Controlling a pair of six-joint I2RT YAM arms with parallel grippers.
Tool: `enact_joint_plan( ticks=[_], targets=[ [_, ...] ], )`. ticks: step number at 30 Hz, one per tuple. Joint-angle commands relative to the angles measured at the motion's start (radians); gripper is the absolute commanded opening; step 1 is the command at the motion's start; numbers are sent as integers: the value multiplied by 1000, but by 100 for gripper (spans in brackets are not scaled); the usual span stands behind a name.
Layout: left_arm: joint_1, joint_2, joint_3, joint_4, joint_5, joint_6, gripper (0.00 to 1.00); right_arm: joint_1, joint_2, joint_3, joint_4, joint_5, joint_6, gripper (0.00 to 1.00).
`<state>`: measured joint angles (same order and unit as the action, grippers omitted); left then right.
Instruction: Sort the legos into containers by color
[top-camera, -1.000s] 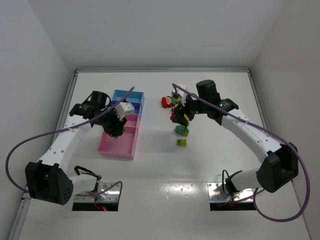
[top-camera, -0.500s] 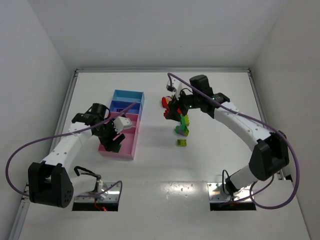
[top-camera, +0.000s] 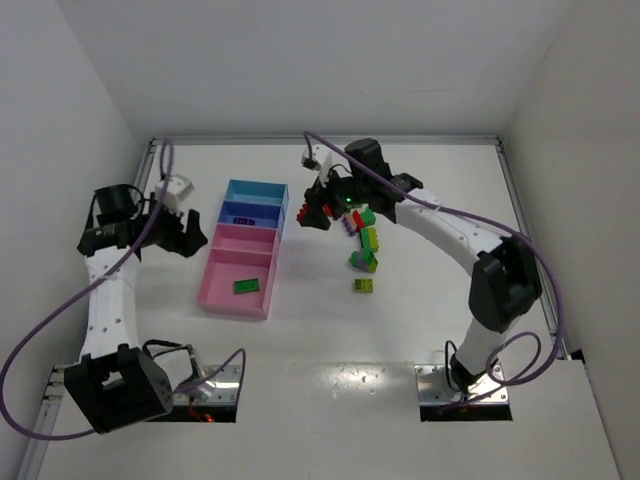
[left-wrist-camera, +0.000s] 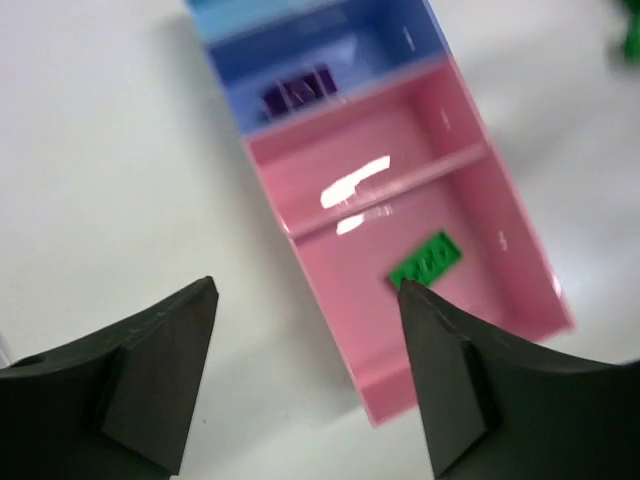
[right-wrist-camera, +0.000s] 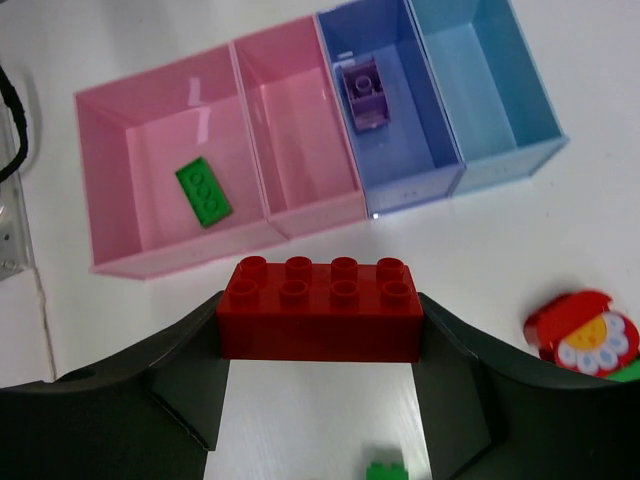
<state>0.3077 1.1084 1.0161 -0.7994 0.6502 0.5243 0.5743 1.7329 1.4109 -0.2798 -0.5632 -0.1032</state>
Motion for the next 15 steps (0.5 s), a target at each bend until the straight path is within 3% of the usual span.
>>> enact_joint_plan(
  ticks=[1,6,15],
  targets=[
    [106,-22,45,141,159,-237,81,64,80,88,68,43,22,16],
    [197,8,87,172,229,-388,85,156,210,183,68,74,13,16],
    [255,18,96,126,266,-351,86,193,415,364,91,108,13,16]
  ],
)
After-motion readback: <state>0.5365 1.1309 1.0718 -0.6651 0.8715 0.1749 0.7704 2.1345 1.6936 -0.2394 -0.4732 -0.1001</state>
